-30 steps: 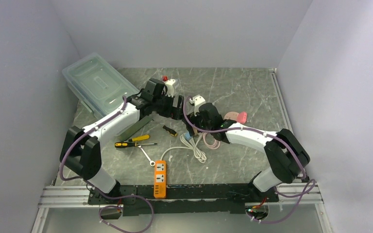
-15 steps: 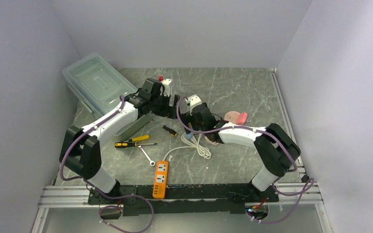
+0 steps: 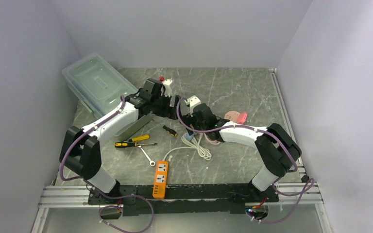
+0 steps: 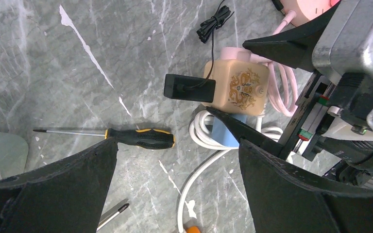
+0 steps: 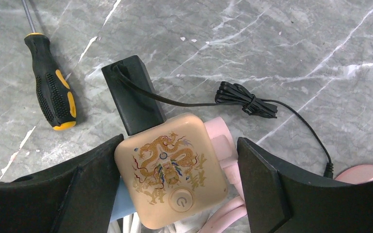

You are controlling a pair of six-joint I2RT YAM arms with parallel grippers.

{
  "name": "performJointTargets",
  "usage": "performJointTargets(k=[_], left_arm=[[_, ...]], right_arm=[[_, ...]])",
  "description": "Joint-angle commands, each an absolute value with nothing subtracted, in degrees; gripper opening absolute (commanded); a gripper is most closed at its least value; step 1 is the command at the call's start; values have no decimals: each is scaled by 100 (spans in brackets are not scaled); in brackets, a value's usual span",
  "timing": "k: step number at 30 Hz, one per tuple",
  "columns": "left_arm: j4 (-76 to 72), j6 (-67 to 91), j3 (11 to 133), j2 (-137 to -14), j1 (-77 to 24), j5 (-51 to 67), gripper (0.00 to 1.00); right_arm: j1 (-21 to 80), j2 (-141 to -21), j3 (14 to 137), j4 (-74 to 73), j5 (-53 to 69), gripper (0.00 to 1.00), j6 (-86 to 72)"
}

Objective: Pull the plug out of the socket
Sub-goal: Remove the plug from the socket.

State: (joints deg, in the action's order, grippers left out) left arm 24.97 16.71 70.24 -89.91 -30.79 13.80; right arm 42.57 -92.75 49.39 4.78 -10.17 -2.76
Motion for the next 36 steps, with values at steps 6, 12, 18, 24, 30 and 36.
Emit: performJointTargets(k=[6, 12, 18, 24, 30, 36], left_arm=[[2286, 1785, 7193, -8771, -3054, 1845, 99], [1816, 1984, 6977, -8695, -3056, 2616, 99], [1089, 2488, 6797, -9031, -3086, 3884, 98], [640, 2803, 6626, -9184, -3259, 4292, 98], [795, 2811, 6735, -9544, -3406, 4339, 89], [825, 2910, 6801, -9748, -3419, 4458, 85]], right_arm=[[4307, -8511, 4440, 836, -1700, 0, -573], [4314, -7144, 3249, 2263, -1835, 0, -775], [4324, -6054, 2394, 3125, -2024, 0, -828], [4333, -5575, 2032, 3523, -1901, 0, -928], [4330, -5341, 1871, 3683, -1623, 0, -1064], [4330, -5202, 1797, 3788, -1260, 0, -1230]])
